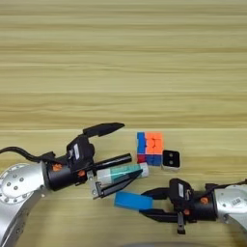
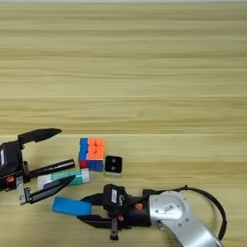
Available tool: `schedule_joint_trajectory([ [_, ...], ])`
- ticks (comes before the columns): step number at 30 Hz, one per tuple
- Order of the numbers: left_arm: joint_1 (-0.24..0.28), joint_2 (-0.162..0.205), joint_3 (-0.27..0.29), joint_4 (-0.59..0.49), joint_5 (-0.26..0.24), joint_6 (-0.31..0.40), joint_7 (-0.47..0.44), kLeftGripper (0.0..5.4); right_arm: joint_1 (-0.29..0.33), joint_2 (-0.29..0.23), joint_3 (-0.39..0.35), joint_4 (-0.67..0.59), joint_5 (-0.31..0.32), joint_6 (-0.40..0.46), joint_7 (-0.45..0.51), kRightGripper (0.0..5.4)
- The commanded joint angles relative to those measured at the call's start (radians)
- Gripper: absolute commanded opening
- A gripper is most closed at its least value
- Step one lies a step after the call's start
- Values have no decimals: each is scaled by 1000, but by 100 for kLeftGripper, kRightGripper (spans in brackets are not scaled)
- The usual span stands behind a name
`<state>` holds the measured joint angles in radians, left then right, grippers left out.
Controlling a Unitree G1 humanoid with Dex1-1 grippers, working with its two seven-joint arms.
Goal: Move the objects on the table
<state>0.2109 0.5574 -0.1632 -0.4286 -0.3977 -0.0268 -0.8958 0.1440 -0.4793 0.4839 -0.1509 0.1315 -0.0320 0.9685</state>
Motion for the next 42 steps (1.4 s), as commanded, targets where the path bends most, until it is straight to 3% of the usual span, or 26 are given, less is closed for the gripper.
schedule_joint_trajectory([
  [1, -1, -1, -1, -6, 13, -1, 3, 540, -8, -4, 4, 1, -14, -10, -1, 142],
  [9, 4, -1, 0, -5, 13, -2, 3, 540, -8, -5, 13, 1, -29, -25, -1, 142],
  [10, 4, -1, 0, -5, 13, -2, 3, 540, -8, -5, 13, 2, -30, -26, -1, 171],
  [20, 8, 0, 1, -10, 13, -1, 3, 540, -3, -2, 1, -24, -16, -27, -9, 268],
  [27, 8, 0, 1, -8, 12, -3, 2, 540, -11, 2, -58, -109, 68, -6, -14, 348],
  [35, 5, 1, 1, -4, 10, -2, -1, 540, -46, -11, -171, -231, 235, 57, -5, 440],
  [42, 3, -2, 0, -3, 9, -2, -1, 540, -102, -28, -251, -218, 281, 81, -5, 514],
])
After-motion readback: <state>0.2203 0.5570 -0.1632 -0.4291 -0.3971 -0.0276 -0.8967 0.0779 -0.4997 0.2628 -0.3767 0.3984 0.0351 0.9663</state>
